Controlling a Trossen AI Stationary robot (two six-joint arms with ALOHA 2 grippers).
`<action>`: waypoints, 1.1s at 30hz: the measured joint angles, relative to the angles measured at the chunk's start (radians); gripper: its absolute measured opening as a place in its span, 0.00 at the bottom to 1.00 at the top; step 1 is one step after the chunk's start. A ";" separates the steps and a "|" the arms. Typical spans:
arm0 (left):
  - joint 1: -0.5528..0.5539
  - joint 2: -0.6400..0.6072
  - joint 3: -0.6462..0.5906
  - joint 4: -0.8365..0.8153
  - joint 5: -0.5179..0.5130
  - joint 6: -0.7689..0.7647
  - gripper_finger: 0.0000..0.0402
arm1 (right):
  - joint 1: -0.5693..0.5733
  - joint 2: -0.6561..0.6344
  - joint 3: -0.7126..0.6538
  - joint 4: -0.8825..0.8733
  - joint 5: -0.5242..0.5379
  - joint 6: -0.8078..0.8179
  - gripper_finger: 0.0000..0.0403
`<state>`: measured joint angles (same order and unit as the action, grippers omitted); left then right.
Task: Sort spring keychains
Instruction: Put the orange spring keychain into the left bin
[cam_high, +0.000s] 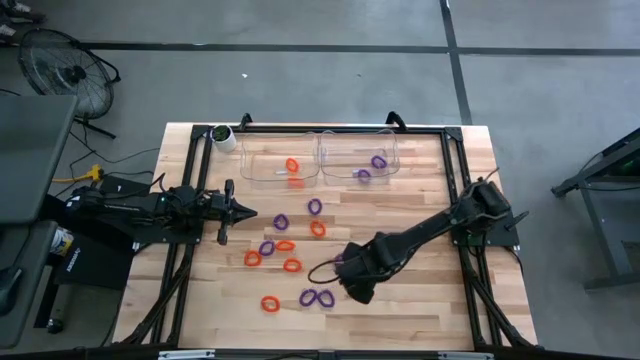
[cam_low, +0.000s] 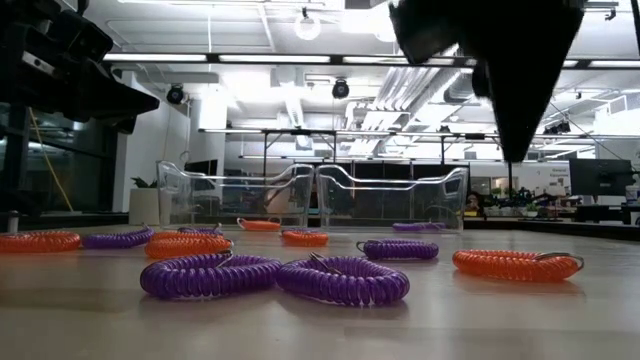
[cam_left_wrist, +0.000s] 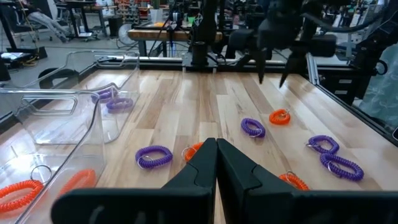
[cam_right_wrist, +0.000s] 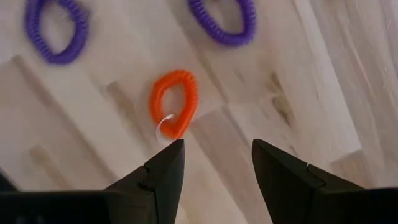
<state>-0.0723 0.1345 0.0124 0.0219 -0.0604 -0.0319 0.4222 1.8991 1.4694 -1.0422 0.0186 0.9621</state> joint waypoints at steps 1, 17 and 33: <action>0.000 0.000 0.000 0.000 0.000 0.000 0.01 | -0.002 -0.009 -0.031 0.036 -0.003 0.004 0.45; 0.000 0.000 0.000 0.000 0.000 0.000 0.01 | -0.003 -0.014 -0.206 0.334 -0.051 0.052 0.49; 0.000 0.000 0.000 0.000 0.000 0.000 0.01 | -0.003 0.055 -0.209 0.360 -0.042 0.047 0.51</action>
<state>-0.0723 0.1348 0.0124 0.0219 -0.0601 -0.0319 0.4191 1.9544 1.2608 -0.6827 -0.0232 1.0096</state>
